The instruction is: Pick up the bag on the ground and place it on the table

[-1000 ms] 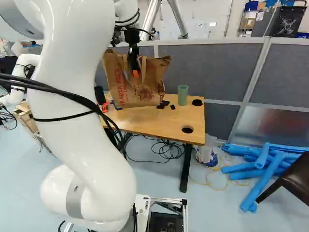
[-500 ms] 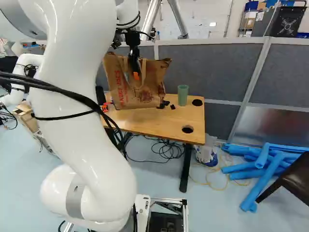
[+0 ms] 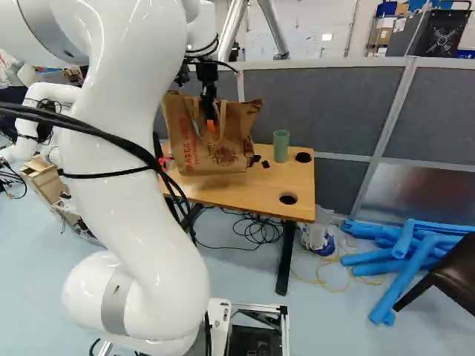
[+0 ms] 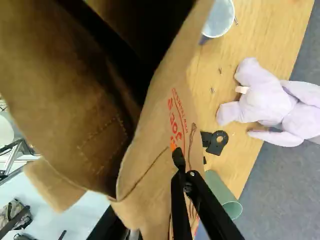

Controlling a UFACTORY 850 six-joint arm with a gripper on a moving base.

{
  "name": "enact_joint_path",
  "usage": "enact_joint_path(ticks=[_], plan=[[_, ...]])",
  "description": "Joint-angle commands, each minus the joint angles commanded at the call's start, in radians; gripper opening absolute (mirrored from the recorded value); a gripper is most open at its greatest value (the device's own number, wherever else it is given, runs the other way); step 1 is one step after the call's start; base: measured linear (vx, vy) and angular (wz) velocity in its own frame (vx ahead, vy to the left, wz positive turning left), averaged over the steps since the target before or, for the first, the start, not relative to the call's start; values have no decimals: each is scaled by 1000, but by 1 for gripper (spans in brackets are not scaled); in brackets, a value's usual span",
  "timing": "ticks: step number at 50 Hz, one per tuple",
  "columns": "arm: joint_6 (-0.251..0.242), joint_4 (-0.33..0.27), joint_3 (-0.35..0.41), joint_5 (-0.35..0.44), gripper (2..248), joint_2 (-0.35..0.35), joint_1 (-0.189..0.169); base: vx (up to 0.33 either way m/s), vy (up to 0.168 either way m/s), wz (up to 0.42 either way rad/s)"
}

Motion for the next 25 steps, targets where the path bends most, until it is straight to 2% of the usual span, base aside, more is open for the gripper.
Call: enact_joint_path(ticks=[25], plan=[[0,0,7,0,18,-62,0,0,0,0]])
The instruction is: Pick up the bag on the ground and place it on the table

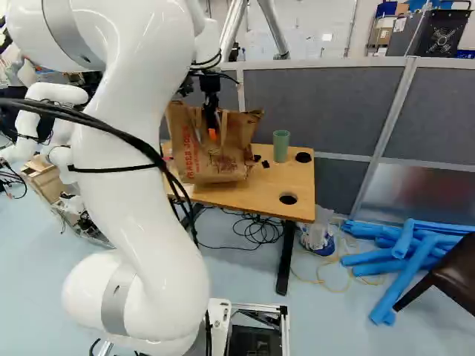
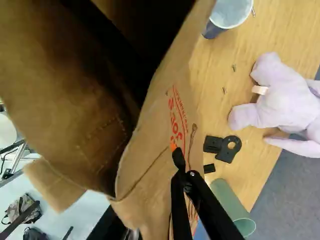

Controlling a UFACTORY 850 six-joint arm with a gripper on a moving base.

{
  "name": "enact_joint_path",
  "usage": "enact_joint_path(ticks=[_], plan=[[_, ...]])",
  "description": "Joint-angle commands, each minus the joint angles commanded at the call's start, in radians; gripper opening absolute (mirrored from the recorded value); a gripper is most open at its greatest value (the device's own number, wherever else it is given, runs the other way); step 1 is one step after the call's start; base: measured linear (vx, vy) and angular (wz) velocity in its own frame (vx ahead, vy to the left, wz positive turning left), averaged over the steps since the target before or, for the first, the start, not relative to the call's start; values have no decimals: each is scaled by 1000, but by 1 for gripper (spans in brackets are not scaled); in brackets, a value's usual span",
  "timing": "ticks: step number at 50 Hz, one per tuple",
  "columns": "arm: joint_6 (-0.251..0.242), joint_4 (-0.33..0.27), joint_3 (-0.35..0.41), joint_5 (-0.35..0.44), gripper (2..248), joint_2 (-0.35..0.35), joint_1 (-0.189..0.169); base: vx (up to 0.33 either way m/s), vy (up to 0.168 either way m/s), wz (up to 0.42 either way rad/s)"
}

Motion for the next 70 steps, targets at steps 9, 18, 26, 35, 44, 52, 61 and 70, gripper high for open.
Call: enact_joint_path(ticks=[9,18,26,35,44,52,61,70], plan=[[0,0,1,0,18,-24,0,0,0,0],[0,0,1,0,18,-48,0,0,0,0],[0,0,0,0,18,-70,0,0,0,0],[0,0,-1,0,18,-87,0,0,0,0],[0,0,-1,0,18,-89,0,0,0,0],[0,0,-1,0,20,-89,0,0,0,0],[0,0,-1,0,47,-89,0,0,0,0],[0,0,-1,0,115,-89,0,0,0,0]])
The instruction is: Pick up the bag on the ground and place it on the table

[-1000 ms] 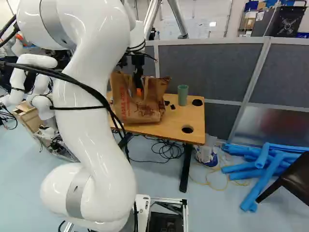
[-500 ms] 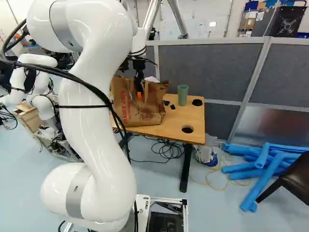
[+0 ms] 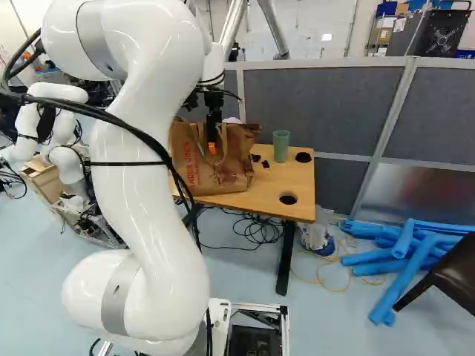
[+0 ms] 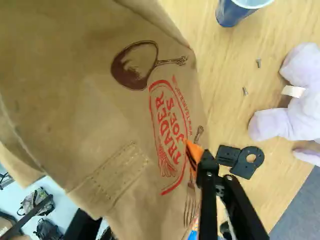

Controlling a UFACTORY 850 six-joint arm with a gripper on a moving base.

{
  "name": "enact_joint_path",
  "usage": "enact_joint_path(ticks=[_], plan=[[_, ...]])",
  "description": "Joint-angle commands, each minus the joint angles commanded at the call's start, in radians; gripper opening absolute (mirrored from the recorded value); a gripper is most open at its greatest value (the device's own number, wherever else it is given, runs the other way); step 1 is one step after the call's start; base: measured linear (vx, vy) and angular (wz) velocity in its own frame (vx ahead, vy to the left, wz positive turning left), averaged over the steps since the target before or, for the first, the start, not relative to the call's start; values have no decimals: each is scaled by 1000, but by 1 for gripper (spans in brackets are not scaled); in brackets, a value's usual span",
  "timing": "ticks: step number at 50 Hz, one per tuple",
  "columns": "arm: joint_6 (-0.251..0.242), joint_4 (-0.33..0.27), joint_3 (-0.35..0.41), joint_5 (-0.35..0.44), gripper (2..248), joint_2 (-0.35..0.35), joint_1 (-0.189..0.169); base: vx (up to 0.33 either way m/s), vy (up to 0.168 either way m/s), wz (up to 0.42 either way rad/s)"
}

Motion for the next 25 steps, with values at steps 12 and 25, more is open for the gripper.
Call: enact_joint_path(ticks=[12,25], plan=[[0,0,0,0,189,0,0,0,0,0],[0,0,1,0,247,11,0,0,0,0]])
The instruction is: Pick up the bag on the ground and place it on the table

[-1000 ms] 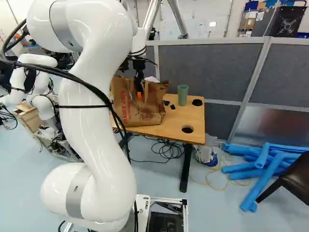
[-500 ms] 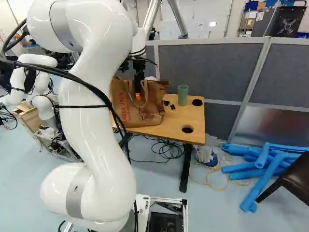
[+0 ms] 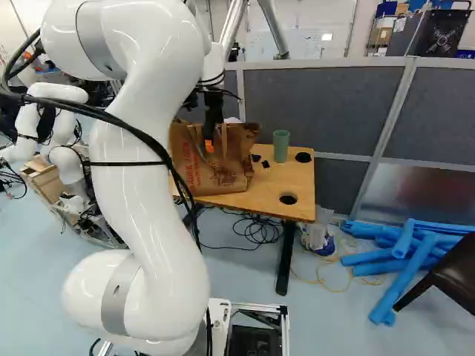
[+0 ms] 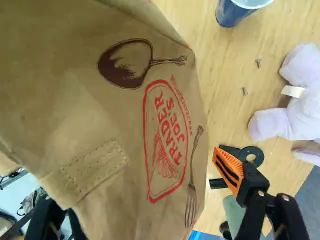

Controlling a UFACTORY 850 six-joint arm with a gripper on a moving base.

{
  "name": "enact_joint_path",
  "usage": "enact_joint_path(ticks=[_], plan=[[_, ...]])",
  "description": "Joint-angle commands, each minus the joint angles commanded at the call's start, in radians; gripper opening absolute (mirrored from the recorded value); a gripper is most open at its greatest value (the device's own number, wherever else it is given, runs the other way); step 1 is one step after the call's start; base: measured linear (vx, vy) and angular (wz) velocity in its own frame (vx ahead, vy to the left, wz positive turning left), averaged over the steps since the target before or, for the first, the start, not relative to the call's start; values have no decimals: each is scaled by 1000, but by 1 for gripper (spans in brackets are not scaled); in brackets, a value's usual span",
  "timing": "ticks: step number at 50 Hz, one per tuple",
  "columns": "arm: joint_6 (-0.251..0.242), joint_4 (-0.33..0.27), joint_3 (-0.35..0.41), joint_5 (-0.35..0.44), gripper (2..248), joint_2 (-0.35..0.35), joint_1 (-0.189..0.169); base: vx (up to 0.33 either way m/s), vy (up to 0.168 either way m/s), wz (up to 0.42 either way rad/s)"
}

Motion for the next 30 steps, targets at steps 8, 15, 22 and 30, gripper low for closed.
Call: enact_joint_path(ticks=[8,15,22,30], plan=[[0,0,1,0,247,20,0,0,0,0],[0,0,2,0,247,39,0,0,0,0],[0,0,2,0,247,58,0,0,0,0],[0,0,1,0,247,79,0,0,0,0]])
